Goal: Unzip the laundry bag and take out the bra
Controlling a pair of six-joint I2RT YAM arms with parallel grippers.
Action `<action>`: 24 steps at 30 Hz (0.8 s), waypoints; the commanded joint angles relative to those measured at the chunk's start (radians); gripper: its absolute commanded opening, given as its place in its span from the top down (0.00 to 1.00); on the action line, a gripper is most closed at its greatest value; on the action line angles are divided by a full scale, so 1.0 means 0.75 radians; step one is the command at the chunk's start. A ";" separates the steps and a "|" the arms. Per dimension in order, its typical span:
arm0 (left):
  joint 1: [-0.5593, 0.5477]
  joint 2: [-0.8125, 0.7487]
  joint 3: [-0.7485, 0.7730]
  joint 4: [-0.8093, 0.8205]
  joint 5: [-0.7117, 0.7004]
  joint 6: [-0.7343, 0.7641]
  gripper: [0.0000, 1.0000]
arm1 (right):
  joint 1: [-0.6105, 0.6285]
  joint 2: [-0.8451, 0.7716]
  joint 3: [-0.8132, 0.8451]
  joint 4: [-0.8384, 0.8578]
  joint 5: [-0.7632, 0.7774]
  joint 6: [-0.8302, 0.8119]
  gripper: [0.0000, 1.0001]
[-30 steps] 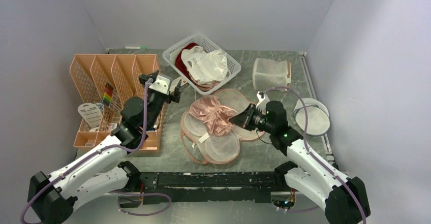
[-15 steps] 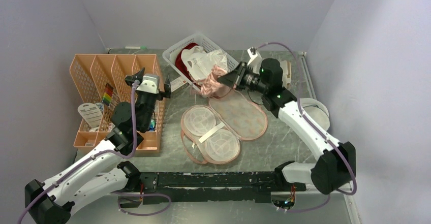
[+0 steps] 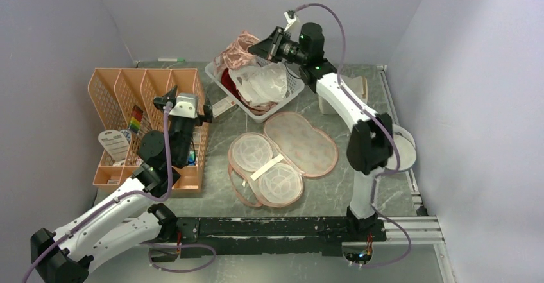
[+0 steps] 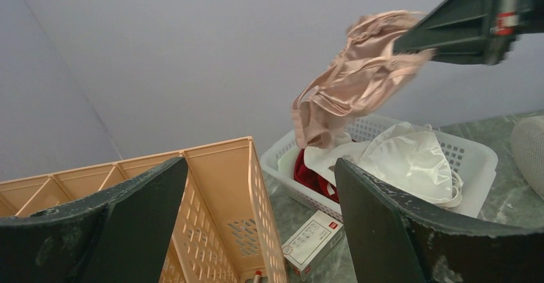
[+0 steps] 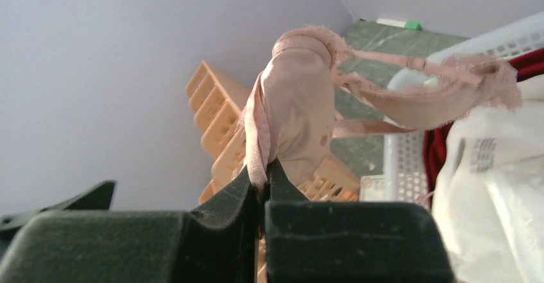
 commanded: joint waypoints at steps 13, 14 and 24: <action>0.001 -0.007 -0.003 0.044 -0.013 0.020 0.03 | -0.188 0.403 -0.018 -0.364 -0.039 -0.330 1.00; 0.002 -0.004 -0.001 0.038 -0.011 0.017 0.03 | -0.189 0.392 -0.022 -0.392 0.000 -0.364 1.00; 0.002 0.042 0.003 0.013 0.017 -0.012 0.04 | -0.196 0.376 0.052 -0.586 0.205 -0.531 1.00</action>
